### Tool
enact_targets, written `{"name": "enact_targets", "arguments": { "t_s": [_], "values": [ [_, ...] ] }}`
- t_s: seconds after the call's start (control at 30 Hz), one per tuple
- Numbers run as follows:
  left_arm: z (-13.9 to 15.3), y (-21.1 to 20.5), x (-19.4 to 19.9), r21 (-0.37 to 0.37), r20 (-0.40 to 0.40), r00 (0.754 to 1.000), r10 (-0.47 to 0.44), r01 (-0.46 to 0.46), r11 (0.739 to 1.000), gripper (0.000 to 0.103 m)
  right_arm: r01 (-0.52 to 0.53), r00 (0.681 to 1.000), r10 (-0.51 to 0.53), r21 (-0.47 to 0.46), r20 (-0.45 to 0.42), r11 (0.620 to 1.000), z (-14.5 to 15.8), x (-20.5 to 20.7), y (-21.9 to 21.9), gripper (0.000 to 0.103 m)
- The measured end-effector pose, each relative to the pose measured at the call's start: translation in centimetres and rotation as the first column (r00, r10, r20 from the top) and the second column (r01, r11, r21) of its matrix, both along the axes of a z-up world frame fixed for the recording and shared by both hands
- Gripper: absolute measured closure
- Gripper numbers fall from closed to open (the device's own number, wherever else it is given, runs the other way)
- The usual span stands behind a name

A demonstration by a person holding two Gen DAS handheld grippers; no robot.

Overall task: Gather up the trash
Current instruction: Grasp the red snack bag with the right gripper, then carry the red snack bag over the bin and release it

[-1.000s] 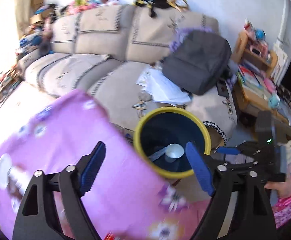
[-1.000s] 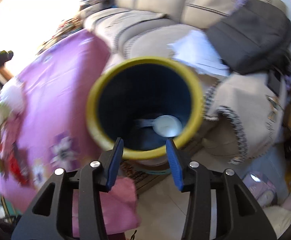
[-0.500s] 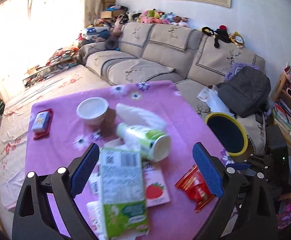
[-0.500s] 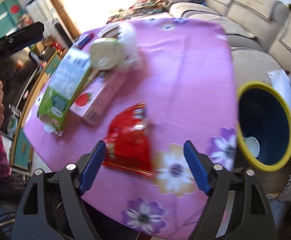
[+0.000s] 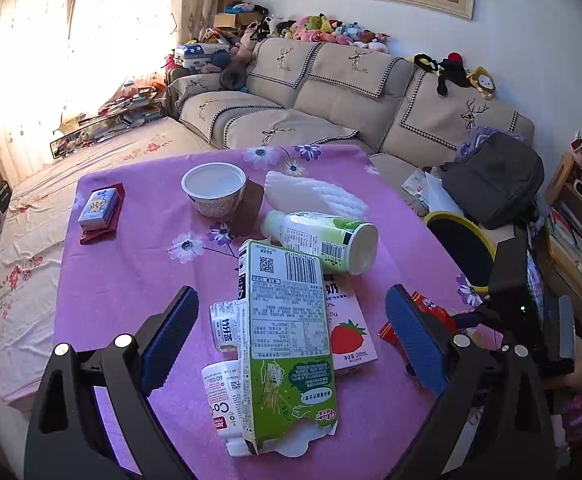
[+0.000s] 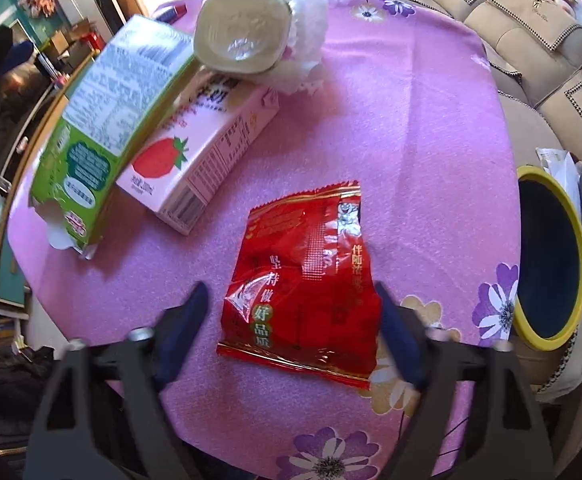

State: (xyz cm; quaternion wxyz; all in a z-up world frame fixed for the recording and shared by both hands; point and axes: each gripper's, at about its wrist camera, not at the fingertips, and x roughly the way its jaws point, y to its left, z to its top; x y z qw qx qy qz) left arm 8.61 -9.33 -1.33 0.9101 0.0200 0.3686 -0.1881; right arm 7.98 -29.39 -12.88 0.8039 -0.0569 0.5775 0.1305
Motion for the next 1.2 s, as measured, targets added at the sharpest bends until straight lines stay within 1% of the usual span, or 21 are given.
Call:
{"name": "enact_targets", "arguments": {
  "t_s": [0.03, 0.1, 0.27, 0.47, 0.53, 0.6, 0.67, 0.77, 0.87, 0.9, 0.97, 1.03, 1.13, 1.17, 1.2],
  "values": [
    [0.0, 0.1, 0.0, -0.001, 0.000, 1.000, 0.002, -0.002, 1.000, 0.010, 0.000, 1.000, 0.000, 0.004, 0.001, 1.000, 0.0, -0.2, -0.1, 0.044],
    [-0.1, 0.4, 0.0, -0.004, -0.001, 1.000, 0.007, -0.007, 1.000, 0.010, 0.003, 1.000, -0.003, 0.005, 0.005, 1.000, 0.1, -0.3, -0.2, 0.052],
    [-0.2, 0.6, 0.3, -0.008, -0.008, 1.000, 0.020, -0.020, 1.000, 0.010, 0.012, 1.000, -0.012, 0.024, 0.016, 1.000, 0.6, -0.5, -0.6, 0.057],
    [-0.2, 0.4, 0.4, -0.001, -0.003, 1.000, 0.022, -0.022, 1.000, 0.010, 0.038, 0.998, -0.042, 0.094, 0.042, 0.995, 2.3, -0.4, -2.2, 0.058],
    [-0.2, 0.2, 0.4, 0.003, -0.002, 1.000, 0.021, -0.021, 1.000, 0.010, 0.066, 0.995, -0.074, 0.111, 0.068, 0.992, 3.5, -0.1, -3.7, 0.058],
    [-0.4, 0.0, 0.5, 0.006, -0.004, 1.000, 0.017, -0.017, 1.000, 0.010, 0.122, 0.986, -0.134, 0.117, 0.100, 0.986, 4.7, 0.6, -6.1, 0.058],
    [-0.5, -0.2, 0.4, 0.011, -0.002, 1.000, 0.013, -0.013, 1.000, 0.010, 0.211, 0.966, -0.224, 0.107, 0.129, 0.972, 5.5, 1.7, -9.7, 0.057],
    [-0.7, -0.5, 0.6, 0.019, -0.006, 1.000, 0.010, -0.010, 1.000, 0.010, 0.350, 0.924, -0.357, 0.069, 0.136, 0.934, 5.1, 3.6, -15.3, 0.057],
    [-0.9, -0.9, 0.7, 0.028, -0.012, 1.000, 0.009, -0.008, 1.000, 0.010, 0.450, 0.886, -0.451, 0.041, 0.103, 0.892, 3.2, 5.6, -20.2, 0.057],
    [-1.0, -1.0, 0.7, 0.031, -0.014, 1.000, 0.009, -0.008, 0.999, 0.010, 0.486, 0.870, -0.487, 0.027, 0.084, 0.873, 2.2, 6.5, -21.9, 0.057],
    [-1.1, -1.4, 0.8, 0.039, -0.016, 1.000, 0.007, -0.006, 0.999, 0.010, 0.528, 0.848, -0.527, -0.001, 0.060, 0.849, 0.6, 7.5, -24.4, 0.056],
    [-1.2, -1.7, 0.8, 0.047, -0.018, 1.000, 0.005, -0.005, 0.999, 0.010, 0.554, 0.832, -0.554, -0.008, 0.032, 0.832, -0.9, 8.5, -26.1, 0.055],
    [-1.4, -2.2, 0.9, 0.061, -0.023, 1.000, 0.001, 0.000, 0.998, 0.010, 0.578, 0.816, -0.578, -0.024, 0.009, 0.816, -2.7, 9.3, -27.9, 0.044],
    [-1.5, -2.3, 1.0, 0.065, -0.025, 1.000, -0.001, 0.002, 0.998, 0.010, 0.580, 0.815, -0.580, -0.031, 0.005, 0.814, -3.2, 9.6, -28.2, 0.035],
    [-1.6, -2.6, 1.0, 0.070, -0.029, 1.000, -0.003, 0.005, 0.997, 0.010, 0.584, 0.812, -0.584, -0.036, 0.008, 0.811, -3.5, 9.6, -28.5, 0.031]
  ]
}}
